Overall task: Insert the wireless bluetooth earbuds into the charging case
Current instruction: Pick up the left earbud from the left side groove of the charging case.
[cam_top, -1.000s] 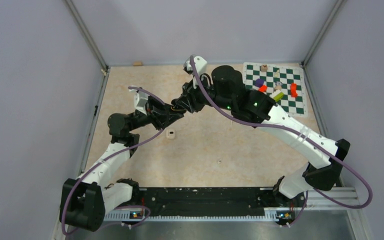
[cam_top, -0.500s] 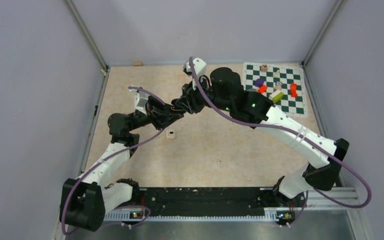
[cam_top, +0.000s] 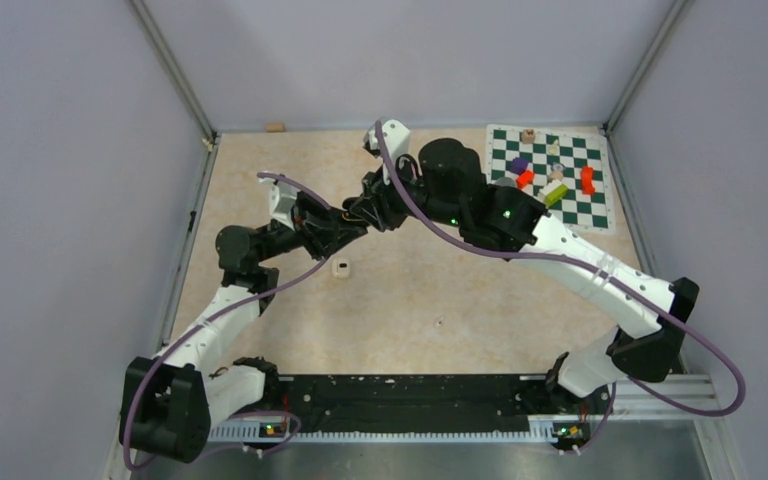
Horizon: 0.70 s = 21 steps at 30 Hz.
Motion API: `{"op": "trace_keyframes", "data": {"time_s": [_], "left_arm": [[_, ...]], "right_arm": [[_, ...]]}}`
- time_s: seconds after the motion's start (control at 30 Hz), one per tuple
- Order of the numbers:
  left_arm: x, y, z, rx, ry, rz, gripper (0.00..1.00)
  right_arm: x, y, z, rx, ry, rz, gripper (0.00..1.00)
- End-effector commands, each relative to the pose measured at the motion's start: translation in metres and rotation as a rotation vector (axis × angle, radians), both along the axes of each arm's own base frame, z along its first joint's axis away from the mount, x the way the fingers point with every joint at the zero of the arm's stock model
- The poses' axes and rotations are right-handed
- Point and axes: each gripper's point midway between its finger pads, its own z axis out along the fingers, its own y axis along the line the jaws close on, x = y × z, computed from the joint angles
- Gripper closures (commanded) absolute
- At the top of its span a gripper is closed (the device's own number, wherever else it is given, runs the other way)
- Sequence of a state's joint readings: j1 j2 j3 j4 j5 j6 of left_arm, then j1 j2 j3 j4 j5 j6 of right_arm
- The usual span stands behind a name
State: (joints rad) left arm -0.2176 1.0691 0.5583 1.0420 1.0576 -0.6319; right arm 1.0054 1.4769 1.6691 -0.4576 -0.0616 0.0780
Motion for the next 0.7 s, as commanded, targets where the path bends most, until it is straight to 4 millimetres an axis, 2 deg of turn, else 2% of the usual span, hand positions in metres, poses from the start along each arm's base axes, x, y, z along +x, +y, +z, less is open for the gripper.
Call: {"op": "trace_keyframes", "data": {"time_s": [0.0, 0.3, 0.67], "left_arm": [[0.002, 0.004, 0.014, -0.017, -0.068, 0.029, 1.0], [0.003, 0.005, 0.013, -0.015, -0.067, 0.034, 1.0], [0.001, 0.005, 0.012, -0.012, -0.068, 0.03, 1.0]], "right_arm": [[-0.01, -0.008, 0.019, 0.034, -0.041, 0.008, 0.66], [-0.008, -0.007, 0.008, 0.017, -0.035, 0.006, 0.66], [-0.005, 0.006, 0.011, 0.016, -0.03, 0.01, 0.71]]}}
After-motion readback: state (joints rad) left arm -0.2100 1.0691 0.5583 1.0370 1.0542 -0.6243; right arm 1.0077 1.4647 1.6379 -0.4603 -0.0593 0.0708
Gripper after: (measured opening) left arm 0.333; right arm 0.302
